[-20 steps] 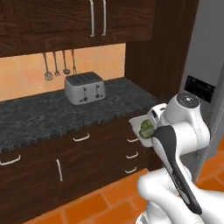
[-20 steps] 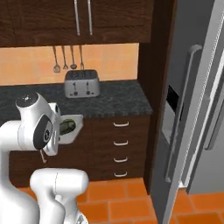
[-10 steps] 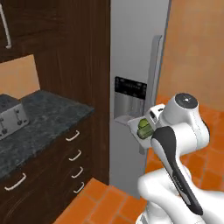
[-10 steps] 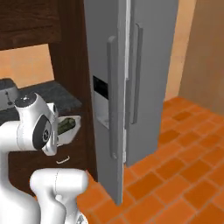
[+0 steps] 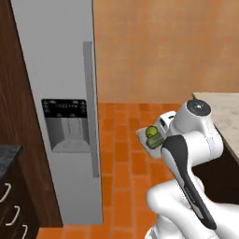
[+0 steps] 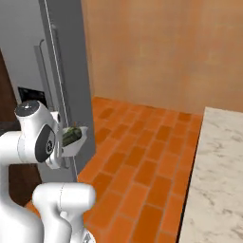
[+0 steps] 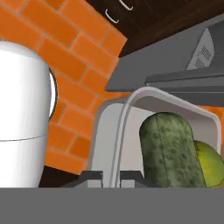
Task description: Take the meat container that has the shrimp and place it on the second highest rack of the freezer. Then take the vegetable container that has the cucumber and lime and place it on the highest rack of the freezer.
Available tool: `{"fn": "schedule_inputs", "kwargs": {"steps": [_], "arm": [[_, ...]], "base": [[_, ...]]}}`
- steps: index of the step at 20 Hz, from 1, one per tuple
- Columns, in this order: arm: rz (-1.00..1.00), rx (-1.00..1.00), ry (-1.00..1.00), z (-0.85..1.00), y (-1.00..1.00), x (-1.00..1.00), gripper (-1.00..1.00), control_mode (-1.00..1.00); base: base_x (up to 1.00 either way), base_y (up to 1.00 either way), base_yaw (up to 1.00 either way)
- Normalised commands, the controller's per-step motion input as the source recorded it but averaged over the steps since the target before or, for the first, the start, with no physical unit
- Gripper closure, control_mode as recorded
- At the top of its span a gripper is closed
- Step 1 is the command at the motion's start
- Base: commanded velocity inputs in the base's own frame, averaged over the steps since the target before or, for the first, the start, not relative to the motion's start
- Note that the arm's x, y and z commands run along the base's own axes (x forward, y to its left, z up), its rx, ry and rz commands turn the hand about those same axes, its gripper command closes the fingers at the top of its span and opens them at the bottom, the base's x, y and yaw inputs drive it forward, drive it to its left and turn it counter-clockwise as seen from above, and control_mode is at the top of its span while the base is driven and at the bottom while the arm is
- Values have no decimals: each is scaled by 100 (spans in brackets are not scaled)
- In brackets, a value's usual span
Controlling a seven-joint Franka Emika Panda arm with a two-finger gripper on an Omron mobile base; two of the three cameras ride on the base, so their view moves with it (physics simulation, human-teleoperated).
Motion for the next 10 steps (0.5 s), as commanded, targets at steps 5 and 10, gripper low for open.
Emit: {"fn": "schedule_inputs", "kwargs": {"steps": [5,10], "arm": [[0,0,0,0,0,0,100,100],[0,0,0,0,0,0,100,100]], "base": [[69,0,-46],[100,2,1]]}}
